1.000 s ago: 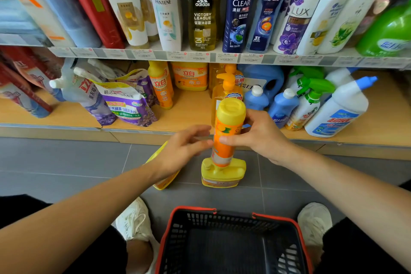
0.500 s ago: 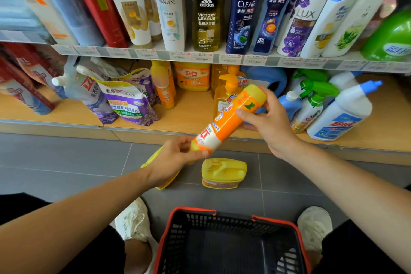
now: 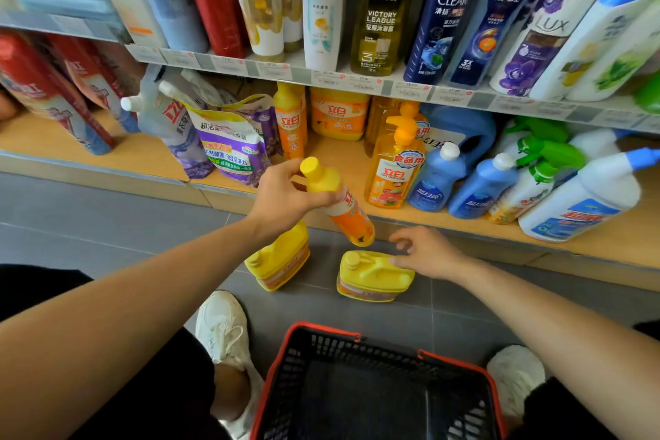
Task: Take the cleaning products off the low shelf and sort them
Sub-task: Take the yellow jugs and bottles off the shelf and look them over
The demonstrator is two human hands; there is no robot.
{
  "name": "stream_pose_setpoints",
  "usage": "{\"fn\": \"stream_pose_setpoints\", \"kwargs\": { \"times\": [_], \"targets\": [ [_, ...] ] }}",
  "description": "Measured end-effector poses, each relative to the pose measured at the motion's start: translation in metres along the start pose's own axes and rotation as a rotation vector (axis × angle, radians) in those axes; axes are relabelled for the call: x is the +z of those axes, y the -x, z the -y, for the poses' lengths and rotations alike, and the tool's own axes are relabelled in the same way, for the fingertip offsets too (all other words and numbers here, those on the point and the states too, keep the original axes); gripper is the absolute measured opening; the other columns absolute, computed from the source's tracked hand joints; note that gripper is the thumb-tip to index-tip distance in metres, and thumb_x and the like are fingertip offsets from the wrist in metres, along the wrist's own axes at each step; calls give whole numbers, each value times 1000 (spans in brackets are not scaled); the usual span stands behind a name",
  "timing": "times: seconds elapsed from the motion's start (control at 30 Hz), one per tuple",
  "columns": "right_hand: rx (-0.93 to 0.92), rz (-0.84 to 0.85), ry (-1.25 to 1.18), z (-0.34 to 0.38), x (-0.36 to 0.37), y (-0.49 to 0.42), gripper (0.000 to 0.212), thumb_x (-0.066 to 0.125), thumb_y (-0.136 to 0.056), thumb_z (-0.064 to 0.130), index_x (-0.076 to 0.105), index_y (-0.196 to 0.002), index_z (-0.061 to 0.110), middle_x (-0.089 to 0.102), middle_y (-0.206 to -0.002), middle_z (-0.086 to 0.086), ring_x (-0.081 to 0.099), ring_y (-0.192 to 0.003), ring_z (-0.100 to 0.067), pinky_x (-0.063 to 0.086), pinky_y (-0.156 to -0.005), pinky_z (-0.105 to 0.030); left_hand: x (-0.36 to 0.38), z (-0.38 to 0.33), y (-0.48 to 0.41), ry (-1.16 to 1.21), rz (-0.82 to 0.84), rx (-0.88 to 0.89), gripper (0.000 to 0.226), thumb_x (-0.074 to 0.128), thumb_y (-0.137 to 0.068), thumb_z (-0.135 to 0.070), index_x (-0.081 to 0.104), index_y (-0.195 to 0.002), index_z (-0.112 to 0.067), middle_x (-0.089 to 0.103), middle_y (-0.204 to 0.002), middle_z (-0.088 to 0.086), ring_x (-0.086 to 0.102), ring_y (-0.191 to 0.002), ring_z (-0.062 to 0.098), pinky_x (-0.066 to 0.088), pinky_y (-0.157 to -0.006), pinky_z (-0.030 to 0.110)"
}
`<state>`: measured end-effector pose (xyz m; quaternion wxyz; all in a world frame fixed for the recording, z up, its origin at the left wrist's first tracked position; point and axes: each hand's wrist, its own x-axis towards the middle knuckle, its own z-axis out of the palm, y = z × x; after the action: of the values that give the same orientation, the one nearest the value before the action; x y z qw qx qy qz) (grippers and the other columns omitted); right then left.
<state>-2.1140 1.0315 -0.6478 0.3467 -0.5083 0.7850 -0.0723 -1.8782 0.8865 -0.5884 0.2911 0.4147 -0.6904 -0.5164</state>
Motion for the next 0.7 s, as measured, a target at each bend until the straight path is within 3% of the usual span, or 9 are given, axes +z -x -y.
{"fn": "stream_pose_setpoints", "kwargs": {
  "times": [0.1, 0.2, 0.33, 0.5, 0.7],
  "targets": [
    [-41, 106, 140, -1, 18, -3, 51, 77, -84, 39, 63, -131, 25, 66, -128, 1, 61, -119, -22, 50, -99, -37, 4, 2, -4, -239, -4, 80, 49, 84, -59, -58, 72, -96, -27, 74, -90, -9, 69, -86, 12, 59, -79, 48],
    [-86, 102, 277, -2, 31, -8, 49, 71, -88, 40, 57, -134, 28, 59, -138, -1, 55, -126, -26, 47, -101, -40, 5, 7, -12, -371, -2, 115, 54, 77, -58, -67, 71, -94, -28, 71, -87, -10, 66, -82, 9, 58, -74, 47],
    [-81, 80, 267, -5, 30, -15, 31, 68, -92, 39, 62, -122, 35, 64, -129, 1, 59, -118, -24, 50, -93, -40, 0, 25, -21, -475, 78, 108, 59, 78, -57, -63, 71, -104, -27, 72, -97, -9, 66, -85, 11, 59, -75, 42],
    [-52, 103, 262, -8, 30, -20, 32, 68, -91, 42, 62, -122, 37, 66, -126, 1, 60, -117, -24, 52, -91, -39, 3, 61, -23, -785, 266, 84, 62, 83, -66, -61, 66, -120, -37, 69, -118, -9, 62, -99, 13, 55, -81, 37],
    [-26, 135, 267, -4, 30, -30, 33, 71, -89, 42, 65, -120, 34, 66, -124, -2, 61, -114, -27, 51, -89, -37, 11, 105, -15, -1051, 364, 79, 68, 77, -67, -70, 64, -126, -39, 59, -118, 2, 49, -118, 22, 38, -98, 37]
  ]
}}
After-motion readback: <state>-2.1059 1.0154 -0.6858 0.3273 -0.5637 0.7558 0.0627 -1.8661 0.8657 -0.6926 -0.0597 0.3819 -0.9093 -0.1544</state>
